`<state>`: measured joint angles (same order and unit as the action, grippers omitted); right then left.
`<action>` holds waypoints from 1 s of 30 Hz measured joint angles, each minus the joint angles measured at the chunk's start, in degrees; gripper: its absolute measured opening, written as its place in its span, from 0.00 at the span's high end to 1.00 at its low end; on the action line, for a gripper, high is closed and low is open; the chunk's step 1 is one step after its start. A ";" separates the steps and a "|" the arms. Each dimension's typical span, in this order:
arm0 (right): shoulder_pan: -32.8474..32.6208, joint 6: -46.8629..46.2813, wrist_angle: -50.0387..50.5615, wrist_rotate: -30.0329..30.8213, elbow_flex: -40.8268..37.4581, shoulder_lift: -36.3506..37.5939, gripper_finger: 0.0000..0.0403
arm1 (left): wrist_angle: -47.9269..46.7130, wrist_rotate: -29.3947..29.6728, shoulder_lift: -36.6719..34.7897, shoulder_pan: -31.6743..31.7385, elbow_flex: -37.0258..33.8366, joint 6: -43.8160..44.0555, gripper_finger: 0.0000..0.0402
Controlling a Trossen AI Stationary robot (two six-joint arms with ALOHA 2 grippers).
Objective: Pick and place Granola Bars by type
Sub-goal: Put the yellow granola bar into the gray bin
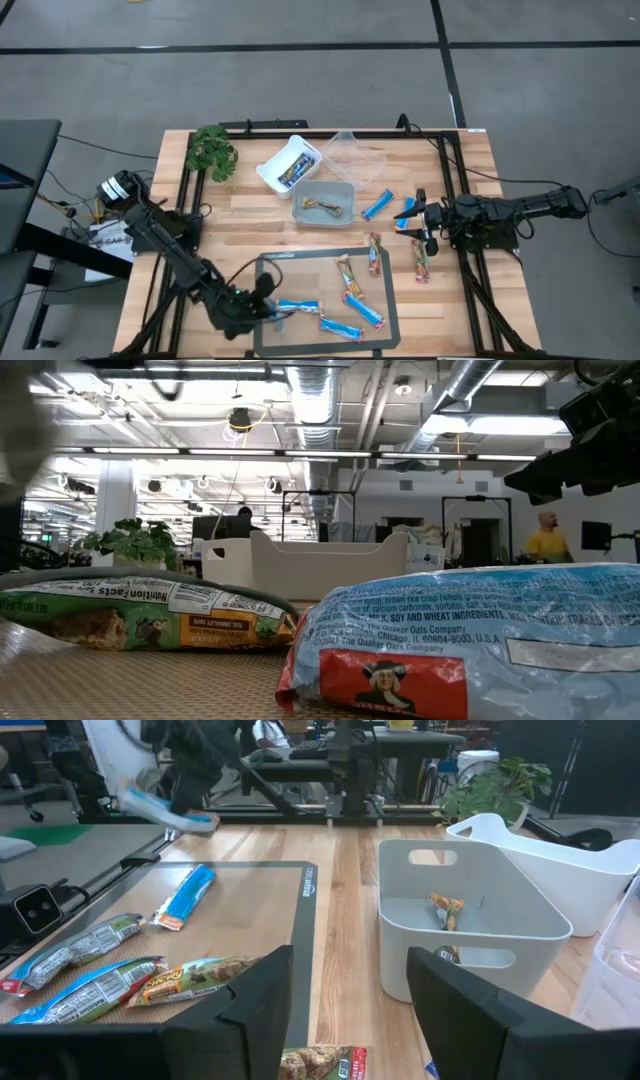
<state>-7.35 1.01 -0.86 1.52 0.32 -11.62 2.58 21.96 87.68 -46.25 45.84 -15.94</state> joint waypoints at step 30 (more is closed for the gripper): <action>0.00 0.00 0.00 0.00 -0.01 0.01 0.53 | 23.81 4.04 0.00 44.54 0.02 -4.58 0.97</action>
<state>-7.35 1.01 -0.86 1.52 0.30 -11.61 26.39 25.99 87.68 -1.71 45.87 -20.51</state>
